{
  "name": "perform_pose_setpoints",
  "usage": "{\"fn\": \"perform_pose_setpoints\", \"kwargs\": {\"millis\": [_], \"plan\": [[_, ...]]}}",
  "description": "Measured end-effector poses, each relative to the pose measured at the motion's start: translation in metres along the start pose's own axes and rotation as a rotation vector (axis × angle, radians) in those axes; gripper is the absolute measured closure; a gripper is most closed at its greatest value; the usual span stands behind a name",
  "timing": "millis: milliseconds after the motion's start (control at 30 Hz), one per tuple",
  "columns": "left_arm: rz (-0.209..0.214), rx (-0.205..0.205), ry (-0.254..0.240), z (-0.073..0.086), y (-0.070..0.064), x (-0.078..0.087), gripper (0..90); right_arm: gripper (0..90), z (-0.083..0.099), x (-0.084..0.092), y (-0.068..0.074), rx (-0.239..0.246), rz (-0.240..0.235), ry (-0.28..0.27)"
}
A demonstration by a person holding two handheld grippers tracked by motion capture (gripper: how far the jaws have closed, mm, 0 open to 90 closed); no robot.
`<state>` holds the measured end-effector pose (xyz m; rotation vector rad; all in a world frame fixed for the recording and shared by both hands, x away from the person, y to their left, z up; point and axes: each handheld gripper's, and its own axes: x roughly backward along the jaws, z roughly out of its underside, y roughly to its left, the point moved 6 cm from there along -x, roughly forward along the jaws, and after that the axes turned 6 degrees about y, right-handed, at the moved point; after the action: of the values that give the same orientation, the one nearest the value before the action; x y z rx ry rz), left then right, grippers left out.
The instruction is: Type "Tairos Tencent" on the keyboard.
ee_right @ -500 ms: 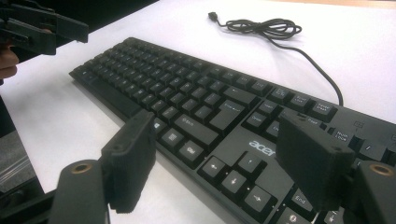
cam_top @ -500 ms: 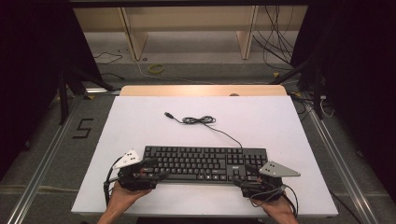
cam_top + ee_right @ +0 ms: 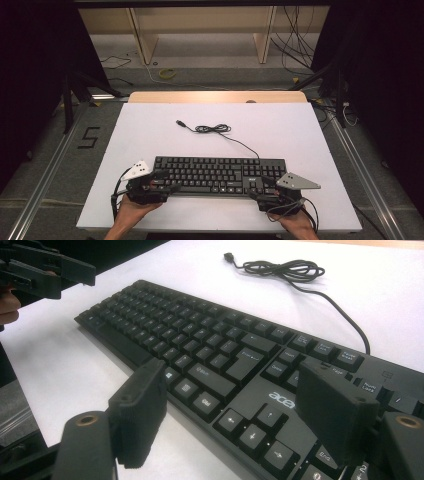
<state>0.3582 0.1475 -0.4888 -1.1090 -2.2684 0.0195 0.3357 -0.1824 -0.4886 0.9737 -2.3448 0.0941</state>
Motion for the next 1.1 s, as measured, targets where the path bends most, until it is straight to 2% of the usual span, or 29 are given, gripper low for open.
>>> {"fn": "perform_pose_setpoints", "kwargs": {"millis": [700,733,767,800,1100], "plan": [[-0.002,0.002,0.001,0.000,0.000,0.000,25.7,29.7,-0.003,-0.002,0.002,-0.001,-0.004,-0.004],[-0.027,0.018,-0.002,-0.001,0.007,0.002,25.7,29.7,-0.003,-0.002,0.002,-0.001,-0.004,-0.004],[-0.027,0.018,-0.002,-0.001,0.007,0.002,26.2,29.7,-0.003,-0.002,0.002,-0.001,-0.004,-0.004],[-0.027,0.018,-0.002,-0.001,0.007,0.002,26.2,29.7,-0.022,-0.018,0.016,0.014,-0.057,0.002],[-0.031,0.019,-0.002,-0.001,0.008,0.002,26.3,28.6,-0.023,-0.019,0.016,0.013,-0.057,0.003]]}}
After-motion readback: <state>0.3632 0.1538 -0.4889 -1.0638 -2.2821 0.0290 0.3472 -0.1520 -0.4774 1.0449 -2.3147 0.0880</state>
